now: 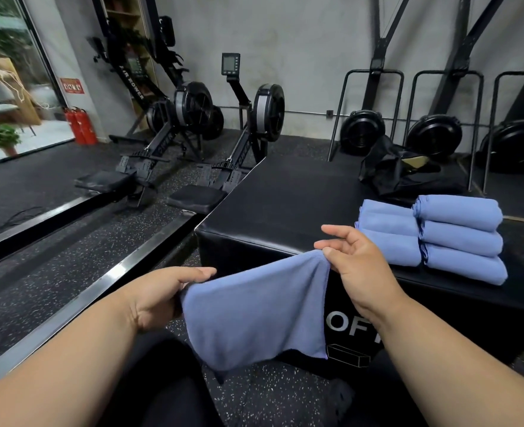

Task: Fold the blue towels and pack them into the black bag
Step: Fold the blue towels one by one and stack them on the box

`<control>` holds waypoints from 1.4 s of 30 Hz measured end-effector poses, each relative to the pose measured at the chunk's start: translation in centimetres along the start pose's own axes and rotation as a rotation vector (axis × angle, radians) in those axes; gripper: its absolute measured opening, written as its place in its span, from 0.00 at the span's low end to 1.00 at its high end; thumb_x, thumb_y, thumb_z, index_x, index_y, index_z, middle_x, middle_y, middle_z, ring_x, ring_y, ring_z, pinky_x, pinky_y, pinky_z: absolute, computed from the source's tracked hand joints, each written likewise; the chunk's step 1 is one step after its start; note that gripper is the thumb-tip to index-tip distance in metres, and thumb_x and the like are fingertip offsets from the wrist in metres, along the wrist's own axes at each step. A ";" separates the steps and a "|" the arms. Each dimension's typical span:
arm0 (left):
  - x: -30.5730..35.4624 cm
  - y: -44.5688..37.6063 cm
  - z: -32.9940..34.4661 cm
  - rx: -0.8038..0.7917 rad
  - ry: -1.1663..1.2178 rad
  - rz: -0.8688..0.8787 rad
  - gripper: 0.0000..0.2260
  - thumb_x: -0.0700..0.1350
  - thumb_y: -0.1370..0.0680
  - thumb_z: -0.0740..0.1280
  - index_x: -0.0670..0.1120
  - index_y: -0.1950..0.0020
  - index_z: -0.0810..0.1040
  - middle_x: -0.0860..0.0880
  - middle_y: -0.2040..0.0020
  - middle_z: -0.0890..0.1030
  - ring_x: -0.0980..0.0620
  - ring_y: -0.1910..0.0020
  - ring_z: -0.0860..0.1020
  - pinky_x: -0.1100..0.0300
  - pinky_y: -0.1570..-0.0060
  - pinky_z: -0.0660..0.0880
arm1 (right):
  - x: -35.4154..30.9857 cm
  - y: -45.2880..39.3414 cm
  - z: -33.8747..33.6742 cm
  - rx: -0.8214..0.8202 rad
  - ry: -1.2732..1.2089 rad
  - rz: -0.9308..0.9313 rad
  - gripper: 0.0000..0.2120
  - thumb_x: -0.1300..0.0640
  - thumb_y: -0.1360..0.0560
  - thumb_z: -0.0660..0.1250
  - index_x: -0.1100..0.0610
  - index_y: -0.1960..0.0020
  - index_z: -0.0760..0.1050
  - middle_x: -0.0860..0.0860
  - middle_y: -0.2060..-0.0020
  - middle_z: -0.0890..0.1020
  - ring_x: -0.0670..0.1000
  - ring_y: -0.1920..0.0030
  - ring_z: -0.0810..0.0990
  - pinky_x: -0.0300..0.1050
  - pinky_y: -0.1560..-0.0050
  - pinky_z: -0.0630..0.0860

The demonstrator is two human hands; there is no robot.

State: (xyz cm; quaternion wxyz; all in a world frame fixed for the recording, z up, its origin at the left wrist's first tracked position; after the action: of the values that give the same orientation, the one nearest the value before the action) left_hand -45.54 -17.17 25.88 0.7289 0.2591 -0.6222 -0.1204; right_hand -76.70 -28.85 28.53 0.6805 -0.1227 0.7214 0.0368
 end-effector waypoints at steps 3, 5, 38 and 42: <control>0.5 0.3 -0.4 -0.004 -0.068 0.114 0.37 0.52 0.44 0.84 0.51 0.35 0.84 0.50 0.38 0.86 0.49 0.37 0.80 0.54 0.35 0.71 | -0.3 0.1 -0.8 0.014 0.105 -0.027 0.17 0.65 0.20 0.67 0.43 0.42 0.81 0.44 0.50 0.87 0.42 0.47 0.85 0.37 0.46 0.76; 0.8 0.3 -0.8 0.021 -0.123 0.177 0.43 0.55 0.52 0.87 0.54 0.36 0.84 0.49 0.39 0.86 0.48 0.37 0.80 0.53 0.35 0.69 | -0.4 0.0 -1.2 -0.013 0.152 -0.043 0.16 0.64 0.22 0.71 0.43 0.42 0.81 0.45 0.48 0.86 0.43 0.46 0.84 0.40 0.44 0.79; 10.8 -0.1 2.7 0.062 0.222 0.611 0.22 0.51 0.24 0.78 0.49 0.32 0.80 0.44 0.43 0.82 0.43 0.38 0.81 0.44 0.26 0.70 | -3.6 -5.8 -4.6 -0.058 -0.276 -0.065 0.21 0.73 0.20 0.64 0.51 0.35 0.76 0.50 0.61 0.78 0.49 0.62 0.72 0.47 0.59 0.65; 14.1 -5.1 2.9 0.076 0.168 0.490 0.21 0.58 0.23 0.76 0.46 0.37 0.80 0.42 0.44 0.82 0.43 0.44 0.82 0.47 0.34 0.77 | -4.4 -9.9 -4.0 0.008 -0.193 -0.065 0.19 0.72 0.21 0.67 0.53 0.37 0.78 0.49 0.62 0.78 0.48 0.62 0.75 0.44 0.56 0.70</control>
State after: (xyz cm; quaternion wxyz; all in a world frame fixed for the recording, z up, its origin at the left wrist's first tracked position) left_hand -44.84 -29.16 35.34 0.7751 0.1369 -0.6078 0.1053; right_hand -78.12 -38.70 34.26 0.7482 -0.1392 0.6482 0.0231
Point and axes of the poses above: each hand's wrist, its own y-axis away from the middle knuckle, its own z-axis out of the palm, x = y × z, the point moved 3 cm from there along -y, towards the middle knuckle
